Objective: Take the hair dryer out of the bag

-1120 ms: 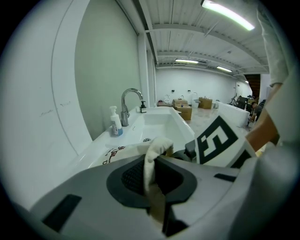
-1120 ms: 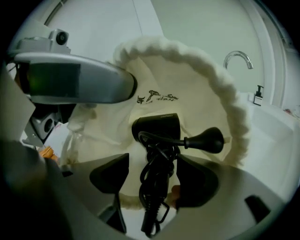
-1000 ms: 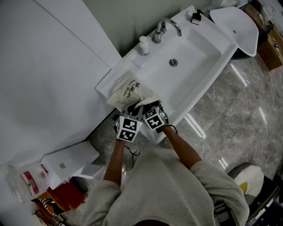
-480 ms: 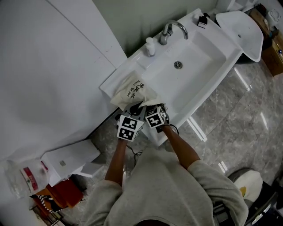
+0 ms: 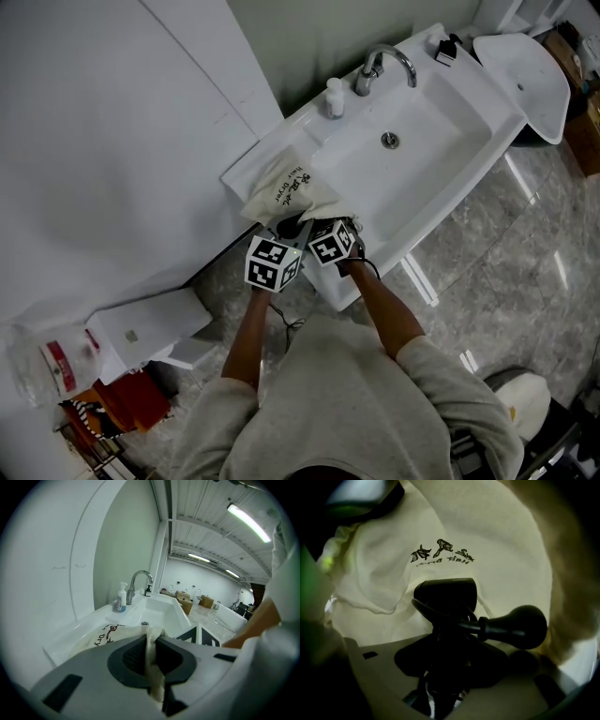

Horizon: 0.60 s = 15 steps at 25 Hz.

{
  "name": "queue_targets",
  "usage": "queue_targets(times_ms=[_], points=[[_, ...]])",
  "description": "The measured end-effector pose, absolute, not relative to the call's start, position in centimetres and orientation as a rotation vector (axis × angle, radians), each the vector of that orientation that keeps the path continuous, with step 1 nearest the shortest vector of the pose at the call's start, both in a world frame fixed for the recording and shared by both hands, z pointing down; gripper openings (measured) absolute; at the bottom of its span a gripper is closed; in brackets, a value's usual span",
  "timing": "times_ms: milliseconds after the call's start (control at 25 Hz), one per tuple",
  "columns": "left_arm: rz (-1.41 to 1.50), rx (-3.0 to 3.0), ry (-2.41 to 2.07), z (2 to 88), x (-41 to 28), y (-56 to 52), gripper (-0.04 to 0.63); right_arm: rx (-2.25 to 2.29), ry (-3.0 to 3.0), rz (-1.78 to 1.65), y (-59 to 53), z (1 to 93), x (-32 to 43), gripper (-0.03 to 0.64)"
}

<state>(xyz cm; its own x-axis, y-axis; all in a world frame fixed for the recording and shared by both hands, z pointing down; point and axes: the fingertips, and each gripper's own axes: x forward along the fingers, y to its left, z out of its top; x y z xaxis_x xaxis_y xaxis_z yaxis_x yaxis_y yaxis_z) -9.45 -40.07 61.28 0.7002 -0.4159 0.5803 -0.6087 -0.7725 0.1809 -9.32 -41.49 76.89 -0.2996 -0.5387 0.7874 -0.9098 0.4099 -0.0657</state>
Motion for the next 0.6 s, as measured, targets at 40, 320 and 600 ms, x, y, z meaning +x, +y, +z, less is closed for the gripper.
queue_targets(times_ms=[40, 320, 600], points=[[0.758, 2.562, -0.8, 61.2, -9.4, -40.0, 0.025, 1.219, -1.976, 0.678, -41.5, 76.9, -9.4, 0.207], [0.875, 2.618, -0.806, 61.9, -9.2, -39.7, 0.025, 1.16, -2.032, 0.671, -41.1, 76.4, -9.4, 0.198], [0.88, 2.629, -0.833, 61.8, -9.2, -40.1, 0.025, 1.14, -2.083, 0.643, -39.8, 74.8, -9.7, 0.198]])
